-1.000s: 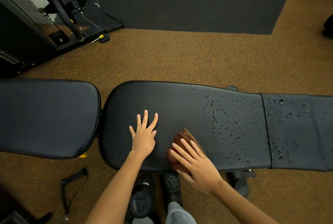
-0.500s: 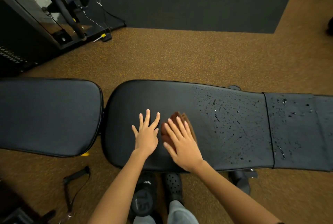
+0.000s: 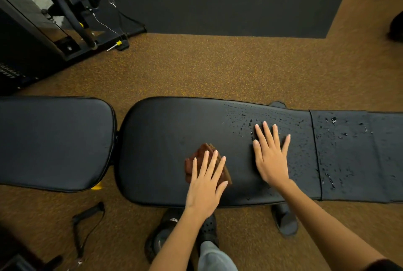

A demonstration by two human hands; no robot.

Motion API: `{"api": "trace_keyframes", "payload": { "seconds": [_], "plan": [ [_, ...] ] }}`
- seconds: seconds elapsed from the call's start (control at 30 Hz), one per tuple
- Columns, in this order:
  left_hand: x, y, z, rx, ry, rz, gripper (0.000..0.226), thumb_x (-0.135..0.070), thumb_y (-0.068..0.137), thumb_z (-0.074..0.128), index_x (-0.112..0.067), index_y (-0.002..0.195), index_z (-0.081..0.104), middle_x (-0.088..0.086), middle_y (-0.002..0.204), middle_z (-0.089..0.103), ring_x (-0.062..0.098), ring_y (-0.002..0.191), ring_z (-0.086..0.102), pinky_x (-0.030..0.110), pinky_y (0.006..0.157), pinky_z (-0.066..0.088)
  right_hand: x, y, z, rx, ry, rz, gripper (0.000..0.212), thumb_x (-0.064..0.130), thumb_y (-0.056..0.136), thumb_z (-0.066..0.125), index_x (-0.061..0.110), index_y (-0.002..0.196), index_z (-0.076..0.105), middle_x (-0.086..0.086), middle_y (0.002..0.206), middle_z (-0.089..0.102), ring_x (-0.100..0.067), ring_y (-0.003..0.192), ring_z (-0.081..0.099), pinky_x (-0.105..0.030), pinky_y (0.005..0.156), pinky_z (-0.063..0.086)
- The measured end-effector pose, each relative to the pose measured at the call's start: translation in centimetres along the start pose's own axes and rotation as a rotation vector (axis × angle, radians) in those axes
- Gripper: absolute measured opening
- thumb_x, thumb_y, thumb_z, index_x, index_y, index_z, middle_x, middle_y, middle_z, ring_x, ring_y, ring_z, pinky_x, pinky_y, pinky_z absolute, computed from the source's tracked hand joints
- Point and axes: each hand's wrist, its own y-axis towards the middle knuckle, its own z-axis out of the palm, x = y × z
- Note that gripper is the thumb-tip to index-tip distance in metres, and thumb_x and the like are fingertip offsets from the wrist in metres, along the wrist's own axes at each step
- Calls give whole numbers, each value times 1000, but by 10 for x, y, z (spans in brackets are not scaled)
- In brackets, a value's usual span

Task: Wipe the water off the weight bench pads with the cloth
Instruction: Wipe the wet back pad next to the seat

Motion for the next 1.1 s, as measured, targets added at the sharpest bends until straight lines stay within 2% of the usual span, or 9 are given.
{"api": "trace_keyframes", "payload": {
  "seconds": [0.13,0.23,0.3,0.4,0.5,0.67,0.77,0.9,1.1],
  "plan": [
    [-1,6,-1,-2,28,-24,74,-53,94,31,-13,152,11,15,158,12,30,145,13,49,114,26,-11,-2,6,26,-89,-47,57,44,102,13,24,155,16,1,162,11,-21,150,-2,-60,117,-3],
    [-10,9,-3,-46,-72,-248,86,-53,90,39,1,149,11,23,157,12,32,145,14,42,115,21,-11,-3,9,14,-92,-45,56,43,102,16,23,155,17,-1,162,12,-24,150,1,-61,117,-1],
    [-18,15,-2,-48,-112,-340,81,-51,92,37,5,148,15,23,155,15,33,144,17,45,115,25,-11,-3,9,10,-105,-56,56,43,102,17,22,154,18,-2,162,14,-25,150,2,-62,116,1],
    [-23,23,0,-51,-122,-336,70,-45,97,25,4,146,23,23,154,22,33,143,21,48,114,28,-12,-5,10,-7,-133,-74,56,42,103,19,20,154,22,-3,161,17,-27,150,6,-63,116,5],
    [-16,25,5,-93,-113,-170,65,-41,98,25,1,148,21,17,156,19,28,145,17,44,117,22,-12,-5,12,-23,-148,-82,55,42,103,18,20,154,22,-4,161,17,-27,150,7,-63,116,6],
    [4,34,-4,-12,15,344,64,-42,99,31,-6,150,18,9,158,14,20,147,9,42,117,24,-14,-6,14,-50,-150,-95,55,41,103,21,19,153,23,-4,161,18,-28,150,8,-63,116,8],
    [19,51,-11,27,87,456,66,-41,98,42,-15,152,14,3,159,11,17,147,5,37,119,13,-13,-7,14,-63,-146,-95,55,40,103,23,19,154,23,-4,161,18,-28,150,8,-63,116,9],
    [12,80,-14,-38,21,327,62,-37,98,45,-22,152,18,0,160,13,17,148,5,37,120,10,-12,-7,14,-67,-157,-88,55,40,103,25,19,153,23,-5,161,19,-28,149,10,-63,115,10],
    [-21,127,-25,-87,-145,102,58,-34,100,42,-20,151,21,1,159,16,20,147,6,38,120,4,-11,-7,14,-69,-174,-81,55,39,103,27,18,153,23,-5,161,18,-28,149,10,-64,115,10]
  ]
}}
